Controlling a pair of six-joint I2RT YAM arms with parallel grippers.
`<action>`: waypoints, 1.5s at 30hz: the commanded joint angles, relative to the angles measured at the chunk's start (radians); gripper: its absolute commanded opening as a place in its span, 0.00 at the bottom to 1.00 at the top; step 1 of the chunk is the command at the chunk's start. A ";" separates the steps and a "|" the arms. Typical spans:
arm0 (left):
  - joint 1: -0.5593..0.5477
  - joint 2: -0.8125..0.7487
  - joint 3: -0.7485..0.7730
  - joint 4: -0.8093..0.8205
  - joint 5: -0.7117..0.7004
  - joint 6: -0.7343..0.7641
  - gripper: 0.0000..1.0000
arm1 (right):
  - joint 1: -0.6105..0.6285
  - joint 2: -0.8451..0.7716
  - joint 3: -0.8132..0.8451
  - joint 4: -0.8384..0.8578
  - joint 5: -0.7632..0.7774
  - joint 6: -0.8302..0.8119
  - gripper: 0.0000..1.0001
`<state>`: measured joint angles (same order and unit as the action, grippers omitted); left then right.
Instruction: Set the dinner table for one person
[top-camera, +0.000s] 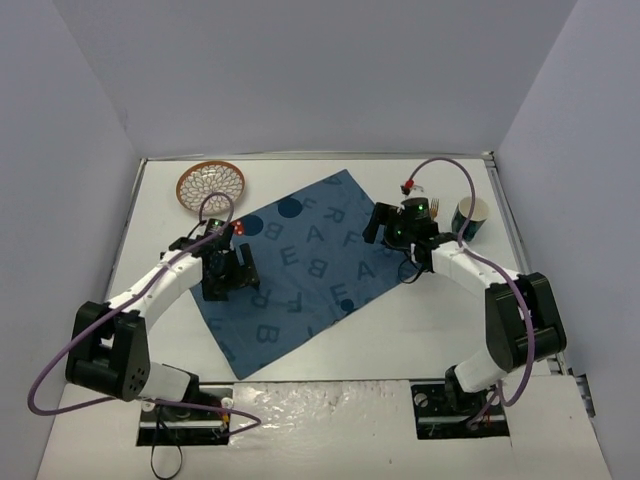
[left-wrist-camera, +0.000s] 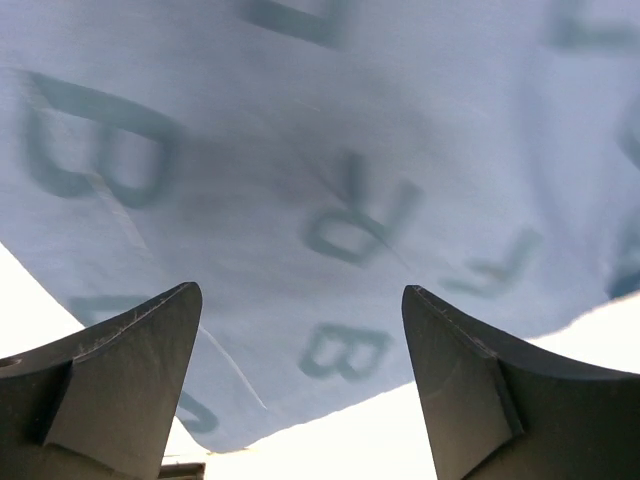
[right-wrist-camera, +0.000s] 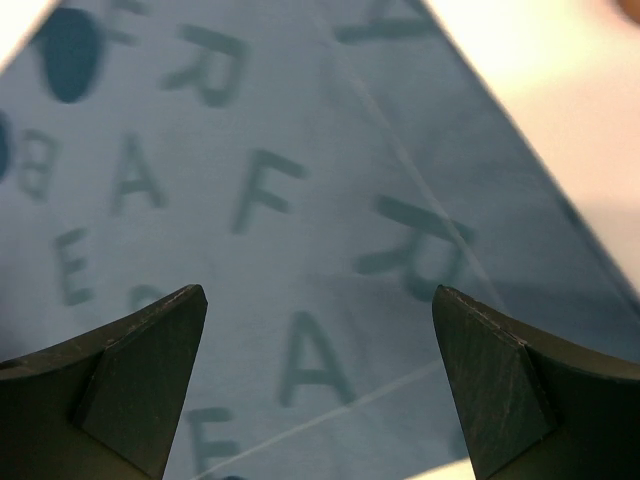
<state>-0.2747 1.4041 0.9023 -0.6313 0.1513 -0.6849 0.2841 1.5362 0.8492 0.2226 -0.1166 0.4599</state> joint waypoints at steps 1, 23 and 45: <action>-0.090 -0.102 0.026 -0.076 0.035 -0.016 0.78 | 0.027 0.001 0.069 0.074 -0.049 -0.024 0.93; -0.126 -0.106 -0.302 -0.001 0.051 -0.124 0.77 | -0.018 0.462 0.345 0.181 -0.164 -0.125 0.93; -0.124 -0.142 -0.023 -0.036 -0.026 -0.095 0.80 | -0.047 0.051 0.082 0.091 -0.090 0.012 0.95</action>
<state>-0.3977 1.2070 0.8203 -0.7129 0.1271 -0.8032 0.2482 1.6910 1.0196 0.3058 -0.2400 0.3978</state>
